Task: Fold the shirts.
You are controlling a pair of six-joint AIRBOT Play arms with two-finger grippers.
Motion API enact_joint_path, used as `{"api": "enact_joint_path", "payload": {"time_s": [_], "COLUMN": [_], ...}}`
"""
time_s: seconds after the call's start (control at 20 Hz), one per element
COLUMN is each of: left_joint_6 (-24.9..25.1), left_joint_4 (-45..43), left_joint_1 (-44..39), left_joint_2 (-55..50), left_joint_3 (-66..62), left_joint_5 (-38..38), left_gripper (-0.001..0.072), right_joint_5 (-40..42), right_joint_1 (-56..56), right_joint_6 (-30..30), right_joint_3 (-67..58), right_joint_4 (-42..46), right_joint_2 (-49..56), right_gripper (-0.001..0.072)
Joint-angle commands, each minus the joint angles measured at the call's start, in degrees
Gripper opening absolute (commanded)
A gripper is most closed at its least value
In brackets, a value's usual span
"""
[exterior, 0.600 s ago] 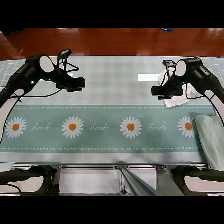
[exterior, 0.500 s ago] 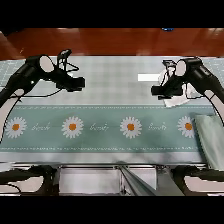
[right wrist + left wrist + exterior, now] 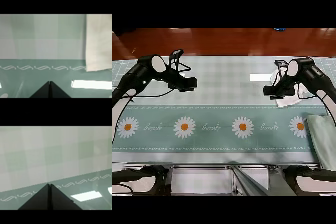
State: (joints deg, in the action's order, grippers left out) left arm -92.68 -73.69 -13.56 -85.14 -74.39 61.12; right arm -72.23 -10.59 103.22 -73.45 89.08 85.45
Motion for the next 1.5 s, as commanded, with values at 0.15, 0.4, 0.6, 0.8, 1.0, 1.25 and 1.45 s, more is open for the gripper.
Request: {"api": "enact_joint_path", "payload": {"time_s": [0.15,0.4,0.6,0.8,1.0,1.25,1.45], "left_joint_6": [0.04,0.02,-0.15,-0.04,-4.31,-11.10,-16.06], "left_joint_4": [-0.02,-2.86,-18.34,-14.23,-11.30,-11.15,-11.30], "left_joint_1": [-0.04,0.74,5.03,10.27,9.55,9.55,14.84], "left_joint_2": [-0.04,-0.20,1.29,13.66,30.27,38.45,38.97], "left_joint_3": [0.02,-0.52,-5.44,0.72,20.06,30.29,29.83], "left_joint_5": [-0.44,-4.96,6.23,3.23,-4.35,-4.57,-3.63], "left_gripper": [0.0023,0.0340,0.0510,0.0510,0.0510,0.0510,0.0507], "right_joint_5": [2.32,16.90,16.92,15.26,15.93,19.82,14.10], "right_joint_1": [-0.04,0.61,5.77,17.31,22.56,22.27,22.12], "right_joint_6": [0.02,-0.44,-0.57,1.03,-4.39,-6.86,-15.82], "right_joint_3": [-0.04,-1.03,-9.92,-12.00,-10.58,-10.78,-12.48], "right_joint_4": [0.07,3.87,17.38,15.06,1.07,-9.60,-16.72], "right_joint_2": [0.04,0.02,0.04,1.25,9.53,18.93,16.61], "right_gripper": [0.0027,0.0125,0.0416,0.0415,0.0415,0.0349,0.0027]}}
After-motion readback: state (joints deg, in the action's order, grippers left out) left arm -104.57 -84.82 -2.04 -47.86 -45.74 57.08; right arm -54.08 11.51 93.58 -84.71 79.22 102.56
